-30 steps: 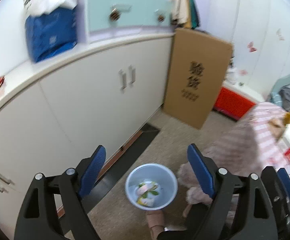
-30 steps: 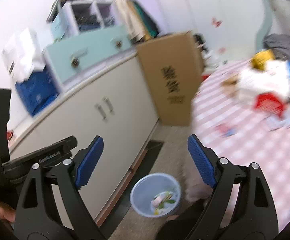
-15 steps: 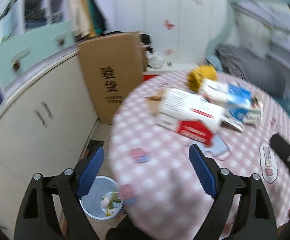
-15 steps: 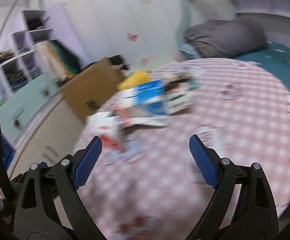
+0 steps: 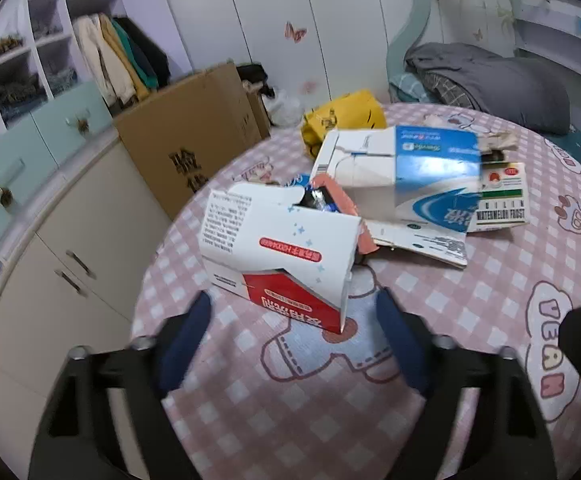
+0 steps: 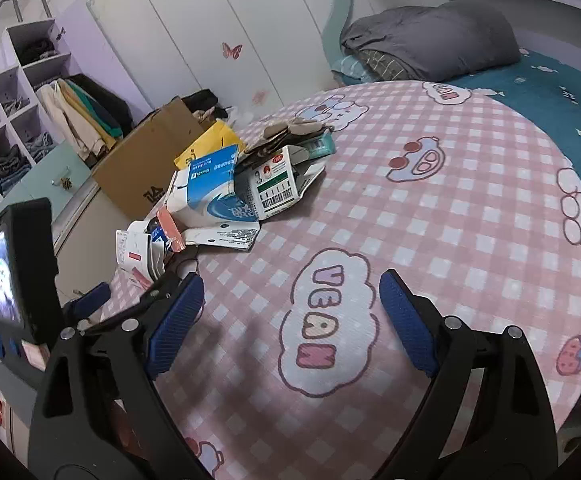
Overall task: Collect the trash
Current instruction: 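Move both tools back over the table toward the remaining boxes, then grasp the white-red paper box with the left tool while the right tool grasps the blue snack packet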
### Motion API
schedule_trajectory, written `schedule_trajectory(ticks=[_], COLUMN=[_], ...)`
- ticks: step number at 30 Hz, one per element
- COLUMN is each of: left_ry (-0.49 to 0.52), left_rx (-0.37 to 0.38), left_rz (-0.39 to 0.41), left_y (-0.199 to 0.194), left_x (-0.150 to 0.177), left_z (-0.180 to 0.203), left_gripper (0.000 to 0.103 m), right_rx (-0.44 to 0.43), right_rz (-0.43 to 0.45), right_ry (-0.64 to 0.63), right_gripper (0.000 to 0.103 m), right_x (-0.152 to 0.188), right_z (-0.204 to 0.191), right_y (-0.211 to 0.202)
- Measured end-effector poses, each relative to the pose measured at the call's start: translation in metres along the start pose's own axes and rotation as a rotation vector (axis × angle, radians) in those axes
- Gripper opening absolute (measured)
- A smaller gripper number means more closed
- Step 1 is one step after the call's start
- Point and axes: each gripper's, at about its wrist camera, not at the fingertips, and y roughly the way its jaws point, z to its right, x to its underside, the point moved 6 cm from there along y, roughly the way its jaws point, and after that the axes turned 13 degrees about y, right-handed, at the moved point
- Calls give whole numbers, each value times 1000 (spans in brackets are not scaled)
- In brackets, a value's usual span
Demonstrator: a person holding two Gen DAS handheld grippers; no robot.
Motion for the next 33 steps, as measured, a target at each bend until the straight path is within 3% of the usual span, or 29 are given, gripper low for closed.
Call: schedule_trajectory(ticks=[2,4,5,7,8,15,20,23,25,28,31,33], left_ry=[-17,-33,-44,-83,-110,-172,-206,-232,-236,-166,-71,4], left_rx=[37,72,74,88,126,207,251,278,245,214,193,126], left_rz=[-13,-16,-13,9,23,91,83,71,73,137,132,112], left_y=[5,7,6,2,-2,-21,-23,-19,-18,-27,-22,-10], left_x=[1,5,7,10,14,35,49,54,50,36,20,12], left_z=[-3,-7,-11,-20,-26,-53,-69,-74,-76,-66,-47,-36], left_gripper=[53,27,22,1,0,0,0,13,70,74,77,78], right_rx=[-3,-7,-4,-13,-18,-39,-54,-68,-64,-56,-49,-37], right_rz=[-22,-31,-30,-35,-40,-64,-99,-107,-94,-86,-82,-80], right_ry=[-10,-16,-25,-47,-52,-87,-104,-111,-102,-90,-76,-69], right_gripper=[88,88,88,88,88,88,88,88,88,88,88,88], right_x=[1,1,0,1,1,5,14,17,15,13,10,7], right_z=[-3,-6,-8,-14,-16,-34,-46,-55,-56,-53,-49,-45], right_y=[4,6,7,8,8,13,21,26,26,27,28,30])
